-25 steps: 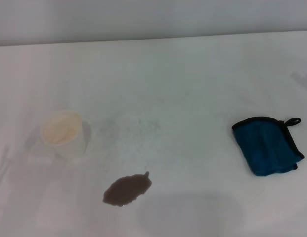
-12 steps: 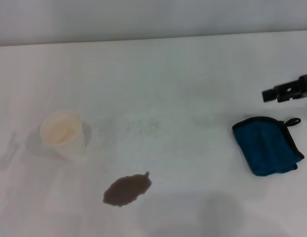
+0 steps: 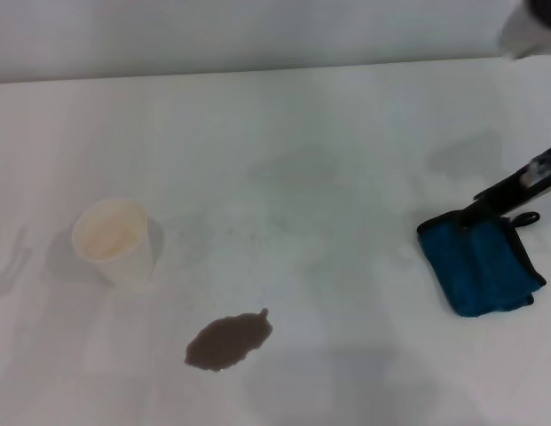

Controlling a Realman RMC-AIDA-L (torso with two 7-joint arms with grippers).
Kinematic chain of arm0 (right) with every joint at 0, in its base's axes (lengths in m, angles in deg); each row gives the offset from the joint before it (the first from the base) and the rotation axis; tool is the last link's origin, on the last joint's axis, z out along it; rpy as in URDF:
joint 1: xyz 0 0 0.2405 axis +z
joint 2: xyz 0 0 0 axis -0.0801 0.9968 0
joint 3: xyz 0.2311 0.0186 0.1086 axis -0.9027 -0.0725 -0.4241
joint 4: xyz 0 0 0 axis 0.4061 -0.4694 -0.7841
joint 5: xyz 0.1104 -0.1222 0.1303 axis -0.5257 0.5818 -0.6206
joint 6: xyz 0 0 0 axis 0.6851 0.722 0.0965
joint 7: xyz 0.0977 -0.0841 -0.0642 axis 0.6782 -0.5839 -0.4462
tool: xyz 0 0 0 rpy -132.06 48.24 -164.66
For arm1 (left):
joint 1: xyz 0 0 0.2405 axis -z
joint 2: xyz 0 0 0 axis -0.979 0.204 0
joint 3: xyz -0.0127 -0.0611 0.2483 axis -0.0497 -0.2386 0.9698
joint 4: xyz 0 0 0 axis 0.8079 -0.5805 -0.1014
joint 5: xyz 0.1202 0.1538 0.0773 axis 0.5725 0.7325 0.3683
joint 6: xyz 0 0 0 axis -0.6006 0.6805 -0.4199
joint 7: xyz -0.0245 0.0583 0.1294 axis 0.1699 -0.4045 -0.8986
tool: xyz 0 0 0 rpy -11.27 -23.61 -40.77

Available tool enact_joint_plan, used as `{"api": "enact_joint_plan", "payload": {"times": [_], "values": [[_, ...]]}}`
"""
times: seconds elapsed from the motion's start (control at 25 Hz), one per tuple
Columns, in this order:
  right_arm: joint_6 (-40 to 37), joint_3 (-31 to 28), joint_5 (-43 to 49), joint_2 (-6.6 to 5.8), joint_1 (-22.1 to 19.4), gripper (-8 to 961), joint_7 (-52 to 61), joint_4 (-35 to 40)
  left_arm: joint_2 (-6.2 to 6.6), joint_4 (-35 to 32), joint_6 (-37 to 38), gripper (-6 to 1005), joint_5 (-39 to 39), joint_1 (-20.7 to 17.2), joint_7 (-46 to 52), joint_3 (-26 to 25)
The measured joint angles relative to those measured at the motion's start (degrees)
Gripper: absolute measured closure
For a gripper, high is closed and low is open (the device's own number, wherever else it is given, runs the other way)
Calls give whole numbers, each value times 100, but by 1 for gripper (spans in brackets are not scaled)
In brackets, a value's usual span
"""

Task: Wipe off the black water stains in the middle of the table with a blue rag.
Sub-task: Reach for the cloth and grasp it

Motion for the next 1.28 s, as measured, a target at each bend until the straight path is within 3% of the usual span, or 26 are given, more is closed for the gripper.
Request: {"api": "enact_joint_plan", "payload": {"times": [0.28, 0.56, 0.96, 1.2, 1.28], "values": [[-349, 1508, 912, 20, 87, 218, 1072, -210, -22, -46, 10, 115, -35, 11, -284, 0], [-657, 1706, 1027, 23, 125, 219, 1165, -843, -23, -51, 10, 115, -35, 47, -300, 0], [-942, 2043, 1060, 33, 207, 230, 1190, -1041, -34, -123, 12, 116, -37, 24, -308, 0], [-969, 2416, 1107, 28, 282, 407, 1328, -1054, -38, -123, 12, 116, -37, 47, -310, 0], [-970, 2531, 1156, 32, 291, 416, 1372, -1053, -39, -123, 12, 116, -37, 60, -312, 0]]}}
